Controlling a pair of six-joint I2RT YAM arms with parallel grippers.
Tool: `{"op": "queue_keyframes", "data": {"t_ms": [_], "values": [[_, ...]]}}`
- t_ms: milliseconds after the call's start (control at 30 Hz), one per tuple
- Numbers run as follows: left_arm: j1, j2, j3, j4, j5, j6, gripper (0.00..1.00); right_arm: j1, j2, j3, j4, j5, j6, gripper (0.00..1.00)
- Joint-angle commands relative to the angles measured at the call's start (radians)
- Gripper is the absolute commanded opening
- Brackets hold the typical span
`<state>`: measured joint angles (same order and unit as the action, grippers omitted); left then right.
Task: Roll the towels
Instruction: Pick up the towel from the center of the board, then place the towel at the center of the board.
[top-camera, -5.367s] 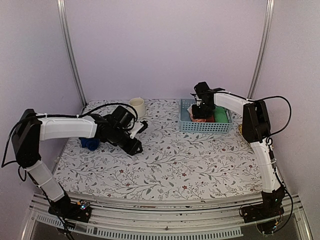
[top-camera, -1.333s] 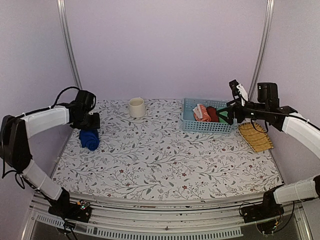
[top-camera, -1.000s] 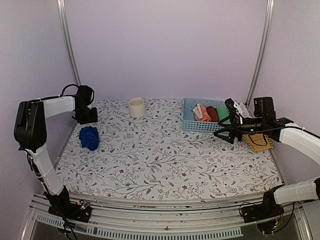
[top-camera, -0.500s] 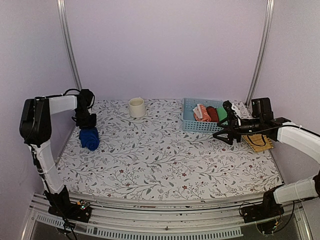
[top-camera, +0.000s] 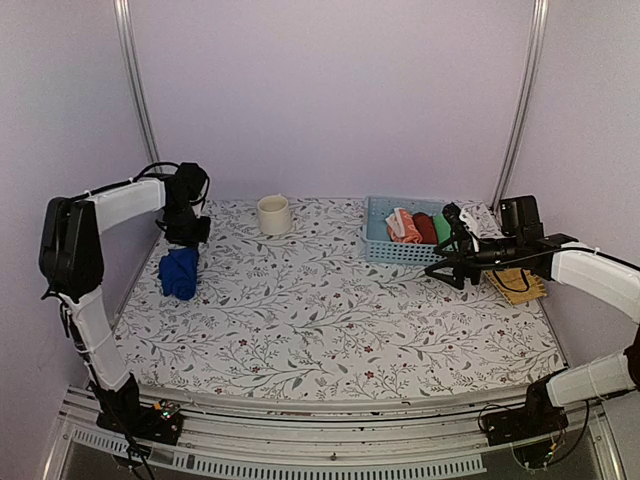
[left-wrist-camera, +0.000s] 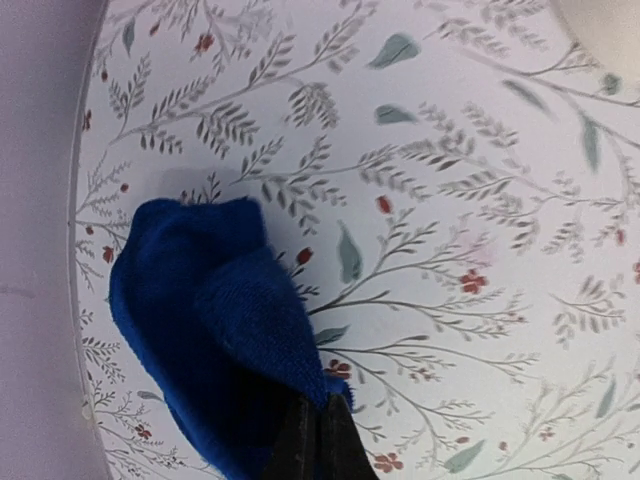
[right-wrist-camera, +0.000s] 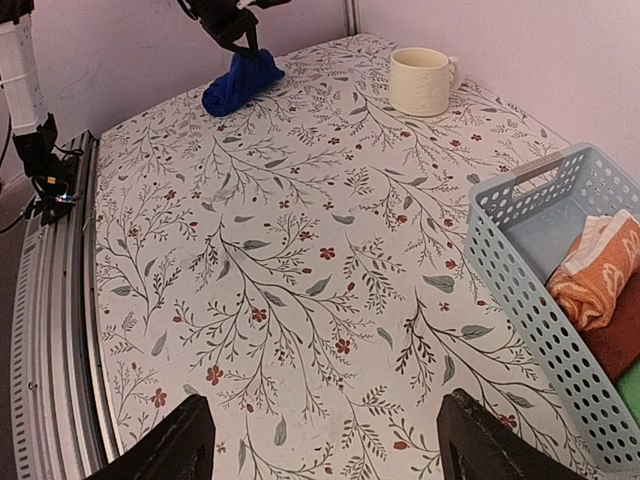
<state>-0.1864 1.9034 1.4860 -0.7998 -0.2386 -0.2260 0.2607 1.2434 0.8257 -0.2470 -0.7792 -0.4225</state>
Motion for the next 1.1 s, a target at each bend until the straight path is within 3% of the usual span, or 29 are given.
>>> {"op": "queue_keyframes", "data": {"t_ms": [0,133,233,433,567,700,767,867,1000,1067], "values": [[-0.164,-0.182,0.232,-0.049,-0.009,0.054,0.00,-0.003,0.002,0.048,-0.029,0.055,-0.015,0.78],[-0.317,-0.253,0.422,-0.052,0.104,0.107,0.00,-0.003,-0.002,0.152,-0.106,0.072,-0.020,0.76],[-0.417,-0.304,0.412,-0.013,0.233,0.101,0.00,-0.003,-0.015,0.212,-0.151,0.074,-0.038,0.76],[-0.624,-0.473,0.005,0.191,0.455,0.130,0.00,-0.003,-0.013,0.252,-0.155,0.084,-0.032,0.75],[-0.656,-0.532,-0.323,0.338,0.616,0.041,0.00,-0.003,0.007,0.249,-0.170,0.053,-0.038,0.74],[-0.753,-0.479,-0.586,0.728,0.724,-0.155,0.00,0.001,0.056,0.268,-0.194,0.032,-0.048,0.67],[-0.826,-0.394,-0.579,0.821,0.710,-0.171,0.00,0.000,0.084,0.288,-0.212,0.013,-0.046,0.62],[-0.910,-0.227,-0.451,0.839,0.720,-0.155,0.03,0.009,0.130,0.307,-0.230,-0.004,-0.025,0.58],[-0.991,-0.076,-0.258,0.795,0.725,-0.093,0.30,0.036,0.199,0.346,-0.296,0.005,-0.010,0.52],[-1.008,-0.058,-0.199,0.760,0.703,-0.052,0.36,0.038,0.225,0.364,-0.337,0.001,-0.012,0.49]]}}
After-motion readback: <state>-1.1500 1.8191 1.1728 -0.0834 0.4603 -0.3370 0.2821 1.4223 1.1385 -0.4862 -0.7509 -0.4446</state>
